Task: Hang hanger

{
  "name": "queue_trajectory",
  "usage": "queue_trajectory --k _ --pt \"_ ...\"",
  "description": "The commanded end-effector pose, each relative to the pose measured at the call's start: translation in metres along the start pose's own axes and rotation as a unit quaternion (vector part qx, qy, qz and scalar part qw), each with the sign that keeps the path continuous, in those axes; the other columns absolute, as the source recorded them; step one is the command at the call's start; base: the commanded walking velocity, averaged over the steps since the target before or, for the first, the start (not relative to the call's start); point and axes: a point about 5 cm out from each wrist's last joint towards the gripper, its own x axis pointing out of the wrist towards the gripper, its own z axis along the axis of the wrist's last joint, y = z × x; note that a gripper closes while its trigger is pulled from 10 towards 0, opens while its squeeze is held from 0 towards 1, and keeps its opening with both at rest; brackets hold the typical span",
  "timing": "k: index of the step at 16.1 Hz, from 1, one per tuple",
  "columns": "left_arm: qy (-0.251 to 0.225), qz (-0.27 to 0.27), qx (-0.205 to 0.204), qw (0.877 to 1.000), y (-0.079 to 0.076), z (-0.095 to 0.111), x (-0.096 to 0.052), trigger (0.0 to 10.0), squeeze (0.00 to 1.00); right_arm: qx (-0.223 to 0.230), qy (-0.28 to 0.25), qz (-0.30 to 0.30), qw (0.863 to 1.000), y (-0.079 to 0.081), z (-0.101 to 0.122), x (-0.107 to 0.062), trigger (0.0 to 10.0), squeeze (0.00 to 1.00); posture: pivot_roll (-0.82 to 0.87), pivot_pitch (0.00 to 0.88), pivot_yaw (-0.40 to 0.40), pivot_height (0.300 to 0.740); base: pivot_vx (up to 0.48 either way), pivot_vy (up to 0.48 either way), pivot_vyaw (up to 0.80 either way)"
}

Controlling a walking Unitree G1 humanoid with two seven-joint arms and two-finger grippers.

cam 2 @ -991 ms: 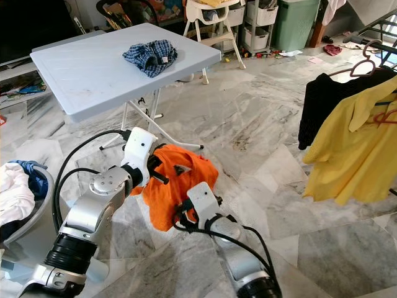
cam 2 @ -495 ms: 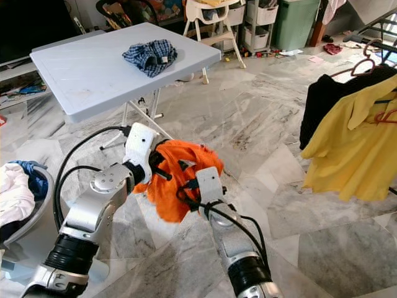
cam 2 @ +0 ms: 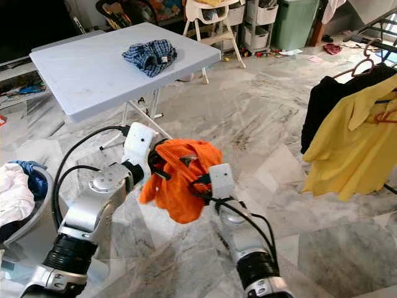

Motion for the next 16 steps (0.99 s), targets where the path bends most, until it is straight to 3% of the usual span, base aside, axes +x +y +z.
queue_trajectory --k 1,9,13,16 --pt "-0.01 0.011 0.009 1.0 0.007 0.006 -0.002 0.0 0.0 0.007 -0.012 0.009 1.0 -0.004 0.003 -0.002 0.0 0.0 -0.04 0.0 0.084 0.74 0.0 0.0 0.0" --pt "0.0 0.0 0.02 1.0 0.003 0.0 -0.001 0.0 0.0 -0.008 -0.04 0.12 0.992 -0.003 0.01 -0.01 0.0 0.0 -0.05 0.0 0.087 0.74 0.0 0.0 0.0" --pt "0.004 -0.001 0.027 1.0 0.004 -0.003 -0.002 0.0 0.0 -0.014 -0.036 0.108 0.993 -0.016 0.01 -0.01 0.0 0.0 -0.05 0.0 0.085 0.74 0.0 0.0 0.0" --pt "0.013 0.0 0.037 0.999 0.006 -0.009 -0.003 0.0 0.0 -0.015 -0.036 0.135 0.99 -0.025 0.012 -0.015 0.0 0.0 -0.05 0.0 0.087 0.74 0.0 0.0 0.0"
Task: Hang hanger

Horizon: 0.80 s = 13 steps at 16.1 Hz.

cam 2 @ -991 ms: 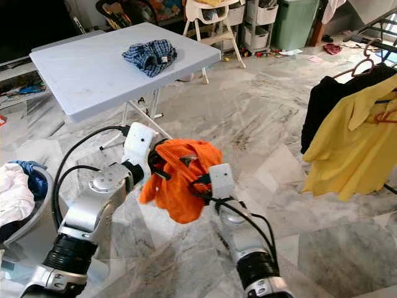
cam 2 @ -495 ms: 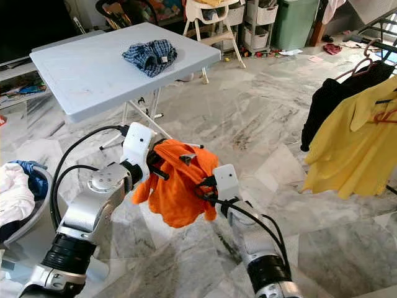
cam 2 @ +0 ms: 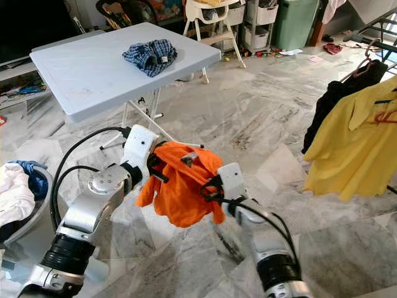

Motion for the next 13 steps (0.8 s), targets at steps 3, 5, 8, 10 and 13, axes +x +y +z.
queue_trajectory --k 3,5,8,10,13 --pt "0.005 0.002 0.012 1.0 0.001 -0.004 -0.001 0.0 0.0 -0.003 -0.002 0.053 0.999 0.0 0.005 -0.005 0.5 0.0 -0.05 0.0 0.092 0.74 0.0 0.0 0.0" --pt "0.004 -0.001 0.012 1.0 0.0 -0.003 -0.001 0.0 0.0 -0.006 0.002 0.058 0.998 -0.001 0.004 -0.006 0.0 0.0 -0.05 0.0 0.092 0.74 0.0 0.0 0.0" --pt "0.017 -0.023 0.039 0.999 -0.003 -0.009 -0.002 0.0 0.0 -0.02 0.012 0.084 0.996 -0.002 0.003 -0.01 0.0 0.0 -0.05 0.0 0.091 0.74 0.0 0.0 0.0" --pt "0.028 -0.042 0.072 0.996 -0.006 -0.015 -0.004 0.0 0.0 -0.022 0.014 0.1 0.995 -0.002 0.005 -0.012 0.0 0.0 -0.05 0.0 0.093 0.74 0.0 0.0 0.0" --pt "0.064 -0.085 0.14 0.984 -0.018 -0.042 -0.008 0.0 0.0 -0.024 0.021 0.149 0.988 -0.002 0.011 -0.018 0.0 0.0 -0.06 0.0 0.095 0.74 0.0 0.0 0.0"
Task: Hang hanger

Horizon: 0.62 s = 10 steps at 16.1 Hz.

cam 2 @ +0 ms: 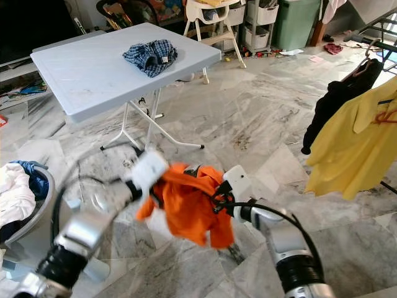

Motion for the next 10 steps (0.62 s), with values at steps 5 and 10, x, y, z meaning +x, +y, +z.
queue_trajectory --k 5,10 --pt "0.008 -0.015 0.042 0.999 -0.015 -0.022 0.002 0.0 0.0 0.003 -0.011 0.083 0.997 0.015 0.015 -0.005 0.0 0.0 -0.06 0.0 0.087 0.74 0.0 0.0 0.0" --pt "-0.015 0.001 0.046 0.999 -0.01 -0.03 0.0 10.0 1.0 0.008 -0.011 0.088 0.996 0.016 0.019 -0.006 0.0 0.0 -0.06 0.0 0.077 0.74 0.0 0.0 0.0"
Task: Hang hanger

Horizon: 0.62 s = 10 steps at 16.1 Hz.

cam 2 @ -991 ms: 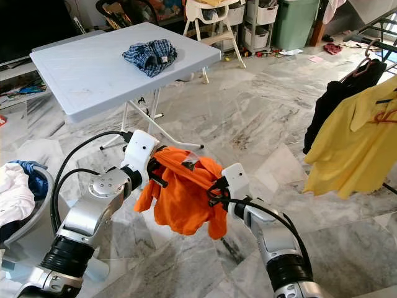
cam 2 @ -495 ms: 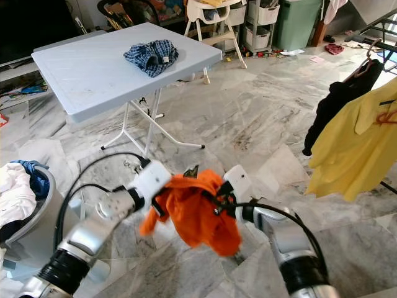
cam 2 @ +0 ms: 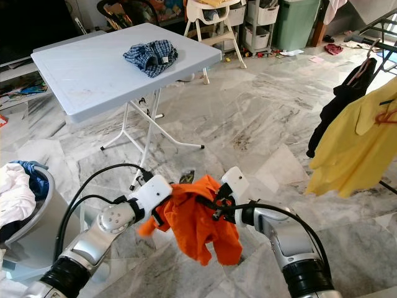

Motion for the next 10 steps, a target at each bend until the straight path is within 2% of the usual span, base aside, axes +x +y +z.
queue_trajectory --k 1,2,3,5,6,7,8,10 --pt "-0.012 0.013 0.008 1.0 0.009 -0.001 -0.004 10.0 1.0 -0.012 -0.018 0.013 1.0 0.003 0.013 0.001 0.0 0.0 -0.06 0.0 0.076 0.74 0.0 0.0 0.0" --pt "-0.018 0.007 0.02 1.0 0.009 -0.001 -0.006 10.0 1.0 -0.011 -0.018 0.013 1.0 0.003 0.013 0.001 0.0 0.0 -0.06 0.0 0.074 0.74 0.0 0.0 0.0" --pt "-0.016 -0.006 0.055 0.998 0.012 -0.006 -0.012 10.0 1.0 -0.021 -0.007 0.013 1.0 0.002 0.011 0.0 0.0 0.0 -0.06 0.0 0.072 0.74 0.0 0.0 0.0" --pt "0.012 0.011 0.072 0.997 0.02 -0.019 -0.016 10.0 1.0 -0.051 0.025 0.012 0.998 0.0 0.006 -0.003 0.0 0.0 -0.06 0.0 0.068 0.74 0.0 0.0 0.0" --pt "0.028 0.038 0.08 0.996 0.029 -0.023 -0.018 10.0 1.0 -0.096 0.069 0.005 0.993 -0.003 -0.001 -0.006 0.0 0.0 -0.06 0.0 0.066 0.74 0.0 0.0 0.0" --pt "0.03 0.047 0.077 0.995 0.032 -0.023 -0.018 10.0 1.0 -0.114 0.085 0.004 0.99 -0.005 -0.004 -0.008 0.0 0.0 -0.07 0.0 0.064 0.74 0.0 0.0 0.0" --pt "0.029 0.053 0.076 0.995 0.033 -0.023 -0.017 10.0 1.0 -0.115 0.084 0.003 0.99 -0.005 -0.003 -0.008 0.0 0.0 -0.07 0.0 0.061 0.74 0.0 0.0 0.0" --pt "0.029 0.062 0.105 0.992 0.034 -0.022 -0.015 10.0 1.0 -0.114 0.08 0.002 0.99 -0.007 0.0 -0.008 0.0 0.0 -0.07 0.0 0.057 0.74 0.0 0.0 0.0"
